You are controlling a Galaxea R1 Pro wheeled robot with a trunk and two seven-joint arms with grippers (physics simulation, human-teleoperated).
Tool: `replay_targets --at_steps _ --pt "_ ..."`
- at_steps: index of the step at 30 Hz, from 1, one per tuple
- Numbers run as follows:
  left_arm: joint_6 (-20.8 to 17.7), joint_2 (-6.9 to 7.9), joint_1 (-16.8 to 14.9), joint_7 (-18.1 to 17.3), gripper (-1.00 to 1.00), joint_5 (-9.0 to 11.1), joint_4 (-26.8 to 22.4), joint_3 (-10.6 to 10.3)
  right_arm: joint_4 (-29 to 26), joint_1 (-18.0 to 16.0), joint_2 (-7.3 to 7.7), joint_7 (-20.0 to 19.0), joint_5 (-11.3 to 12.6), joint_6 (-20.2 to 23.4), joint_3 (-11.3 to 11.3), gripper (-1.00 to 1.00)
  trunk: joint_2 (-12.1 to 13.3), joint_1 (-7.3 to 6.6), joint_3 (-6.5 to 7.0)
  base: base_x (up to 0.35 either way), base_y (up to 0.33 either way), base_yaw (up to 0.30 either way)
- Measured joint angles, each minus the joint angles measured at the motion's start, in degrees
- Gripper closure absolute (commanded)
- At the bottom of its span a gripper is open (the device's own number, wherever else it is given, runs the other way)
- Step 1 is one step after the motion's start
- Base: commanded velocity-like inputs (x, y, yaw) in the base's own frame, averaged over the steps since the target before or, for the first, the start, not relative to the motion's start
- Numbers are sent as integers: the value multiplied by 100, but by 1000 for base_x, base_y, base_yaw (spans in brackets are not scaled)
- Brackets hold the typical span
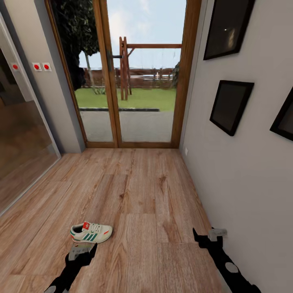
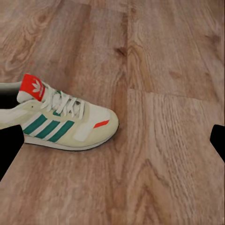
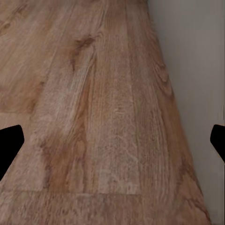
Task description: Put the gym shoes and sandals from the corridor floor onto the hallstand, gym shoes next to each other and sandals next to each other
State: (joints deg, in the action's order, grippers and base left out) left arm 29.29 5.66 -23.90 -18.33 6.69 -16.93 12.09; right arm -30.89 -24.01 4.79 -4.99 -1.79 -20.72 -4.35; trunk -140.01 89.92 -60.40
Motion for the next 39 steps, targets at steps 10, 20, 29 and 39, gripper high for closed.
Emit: replay_targets --at_steps 10,20,29,39 --pt "-840 -19 -936 54 -100 -190 -18 -15 -1699 -22 -1 -30 -63 1415 -17 -100 0 0 -1 0 0 0" --pt "-971 -256 -1240 121 -100 -768 -192 -38 -2856 -47 39 -1022 -85 1926 -24 -100 0 1 -2 0 0 0" --pt "-966 -310 -1243 171 -100 -905 -222 -36 -2913 -48 42 -1352 -96 1954 -26 -100 0 1 -2 0 0 0" --pt "-974 -307 -1244 180 -100 -934 -227 -63 -2880 -49 86 -1420 -111 1958 -32 -100 0 -2 -2 159 0 0"
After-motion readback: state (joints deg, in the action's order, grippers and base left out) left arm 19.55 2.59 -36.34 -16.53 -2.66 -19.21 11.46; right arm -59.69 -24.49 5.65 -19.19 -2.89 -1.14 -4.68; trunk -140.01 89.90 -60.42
